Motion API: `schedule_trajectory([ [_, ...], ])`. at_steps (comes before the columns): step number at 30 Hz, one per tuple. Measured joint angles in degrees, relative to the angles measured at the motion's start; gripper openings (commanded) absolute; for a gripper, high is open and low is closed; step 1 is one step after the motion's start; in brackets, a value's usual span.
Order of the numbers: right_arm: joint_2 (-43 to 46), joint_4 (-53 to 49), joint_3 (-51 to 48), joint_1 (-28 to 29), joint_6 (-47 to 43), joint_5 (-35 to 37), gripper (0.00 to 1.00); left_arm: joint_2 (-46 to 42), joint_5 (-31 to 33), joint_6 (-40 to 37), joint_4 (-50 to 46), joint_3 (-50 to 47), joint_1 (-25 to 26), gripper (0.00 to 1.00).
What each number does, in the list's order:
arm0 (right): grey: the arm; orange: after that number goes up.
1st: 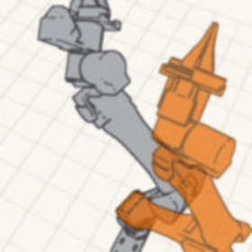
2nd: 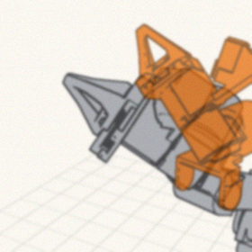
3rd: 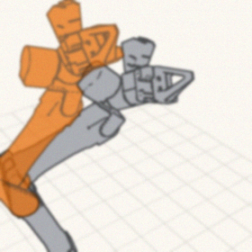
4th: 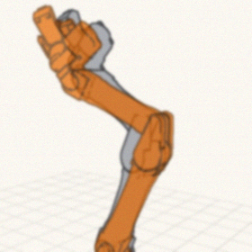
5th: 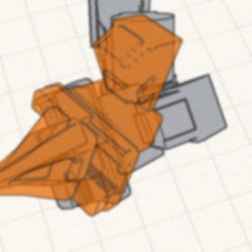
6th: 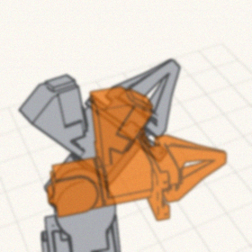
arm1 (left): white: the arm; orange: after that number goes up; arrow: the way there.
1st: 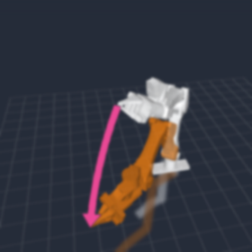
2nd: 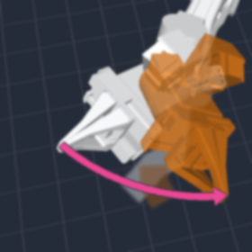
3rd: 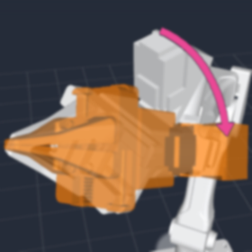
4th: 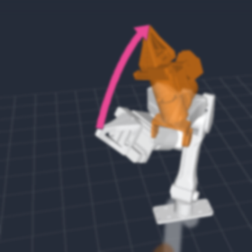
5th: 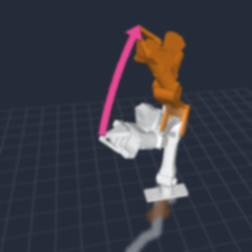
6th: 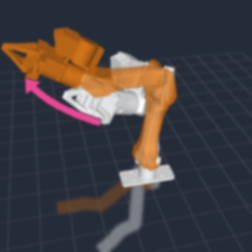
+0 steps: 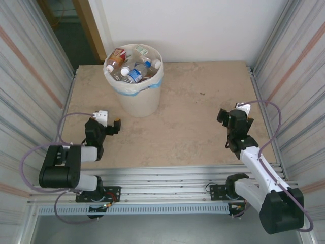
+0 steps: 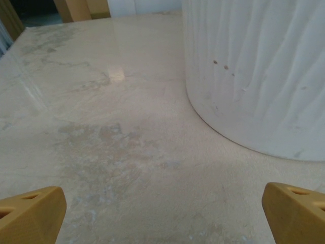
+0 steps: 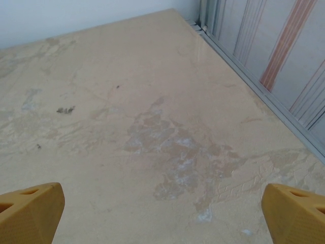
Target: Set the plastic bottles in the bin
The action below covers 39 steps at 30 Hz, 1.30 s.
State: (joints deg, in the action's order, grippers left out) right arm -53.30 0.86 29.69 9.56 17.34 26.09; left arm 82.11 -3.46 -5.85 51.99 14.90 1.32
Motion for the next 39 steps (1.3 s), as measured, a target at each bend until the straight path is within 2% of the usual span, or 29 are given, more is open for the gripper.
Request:
schedule_trajectory([
  [3, -0.7, 1.2, -0.3, -0.8, 0.0, -0.7, 0.98, 3.5, -3.0, -0.3, 1.3, 0.7, 0.0, 0.99],
  [9, -2.5, 6.2, -2.9, -3.4, 0.1, -3.0, 0.98, 4.5, -7.9, 0.0, -3.3, 6.9, -2.3, 0.99],
  [17, -8.4, 15.9, -7.7, -8.5, 0.0, -8.5, 0.98, 4.5, -6.4, 1.6, -5.7, 7.9, -3.1, 0.99],
  [26, -17.3, 27.5, -8.5, -9.3, -2.5, -15.4, 0.98, 4.5, -4.6, 1.6, -7.1, 7.9, -1.8, 0.99],
  [30, -21.6, 29.6, -8.5, -9.6, -3.7, -18.4, 0.98, 4.5, -4.2, 1.6, -7.3, 7.9, -1.8, 0.99],
  [39, -22.0, 36.6, -10.5, -12.2, -7.0, -22.3, 0.98, 4.5, -4.0, 1.6, -7.3, 7.9, -1.8, 0.99],
])
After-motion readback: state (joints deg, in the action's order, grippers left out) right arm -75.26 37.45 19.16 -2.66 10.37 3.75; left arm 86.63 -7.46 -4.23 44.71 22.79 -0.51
